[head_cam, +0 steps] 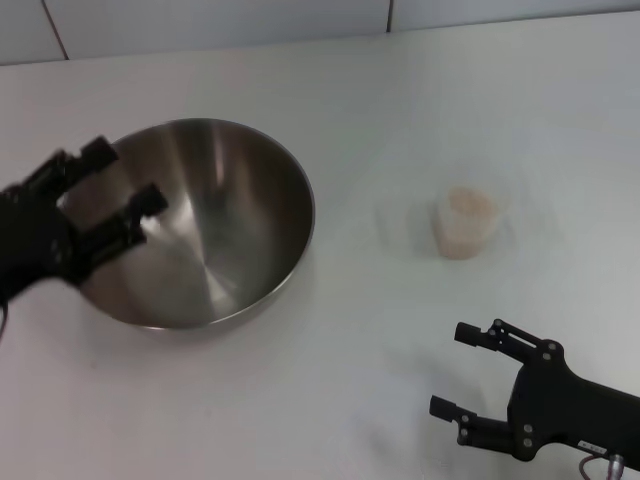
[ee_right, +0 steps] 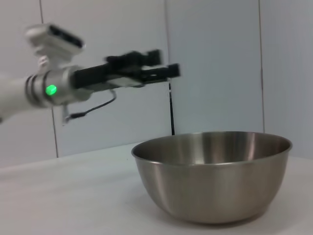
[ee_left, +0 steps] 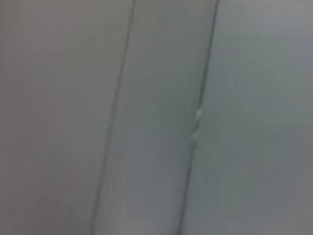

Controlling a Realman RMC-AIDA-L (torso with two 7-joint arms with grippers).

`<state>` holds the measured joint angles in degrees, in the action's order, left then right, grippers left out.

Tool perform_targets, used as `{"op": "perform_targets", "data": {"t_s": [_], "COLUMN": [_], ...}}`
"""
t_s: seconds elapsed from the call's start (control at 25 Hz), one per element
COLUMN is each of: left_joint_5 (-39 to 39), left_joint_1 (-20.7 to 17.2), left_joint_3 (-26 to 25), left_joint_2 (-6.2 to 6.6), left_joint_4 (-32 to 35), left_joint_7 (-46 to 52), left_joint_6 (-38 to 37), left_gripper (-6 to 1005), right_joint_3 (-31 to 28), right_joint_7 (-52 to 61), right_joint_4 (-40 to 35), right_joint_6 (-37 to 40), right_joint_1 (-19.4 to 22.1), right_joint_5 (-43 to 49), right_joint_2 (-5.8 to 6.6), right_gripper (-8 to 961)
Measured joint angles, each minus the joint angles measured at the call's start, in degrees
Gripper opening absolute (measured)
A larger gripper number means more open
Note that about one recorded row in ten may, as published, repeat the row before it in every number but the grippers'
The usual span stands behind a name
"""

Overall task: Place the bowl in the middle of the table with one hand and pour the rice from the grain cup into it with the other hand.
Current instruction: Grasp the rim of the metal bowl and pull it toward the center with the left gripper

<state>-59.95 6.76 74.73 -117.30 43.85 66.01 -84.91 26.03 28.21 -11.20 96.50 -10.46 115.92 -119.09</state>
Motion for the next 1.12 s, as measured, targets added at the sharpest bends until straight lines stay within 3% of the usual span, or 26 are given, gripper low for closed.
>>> {"op": "perform_targets", "data": {"t_s": [0.12, 0.2, 0.32, 0.56, 1.12], "left_joint_5": [-12.49, -20.84, -35.02, -58.94, -69.54], "left_joint_1": [-2.4, -2.24, 1.01, 9.16, 12.63], "left_joint_3": [-0.06, -0.35, -3.11, -6.2, -5.89], "left_joint_2": [-0.6, -0.72, -0.65, -0.91, -1.16], "left_joint_4": [18.56, 26.94, 33.55, 35.62, 32.04], "left_joint_7": [16.52, 26.78, 43.33, 63.09, 66.23], "left_joint_6": [15.87, 21.67, 24.12, 20.88, 19.51], "left_gripper": [860, 860, 860, 861, 860], "right_joint_3": [-0.11, -0.17, -0.21, -0.35, -0.46], "right_joint_7": [0.0, 0.0, 0.0, 0.0, 0.0], "right_joint_4": [-0.02, -0.01, 0.06, 0.01, -0.05], "right_joint_6": [0.04, 0.08, 0.19, 0.32, 0.79], "right_joint_1": [0.01, -0.01, -0.08, -0.04, -0.11], "right_joint_5": [-0.1, -0.16, -0.26, -0.32, -0.35], "right_joint_2": [0.0, 0.0, 0.01, 0.01, 0.01], "right_gripper": [831, 831, 832, 831, 832]}}
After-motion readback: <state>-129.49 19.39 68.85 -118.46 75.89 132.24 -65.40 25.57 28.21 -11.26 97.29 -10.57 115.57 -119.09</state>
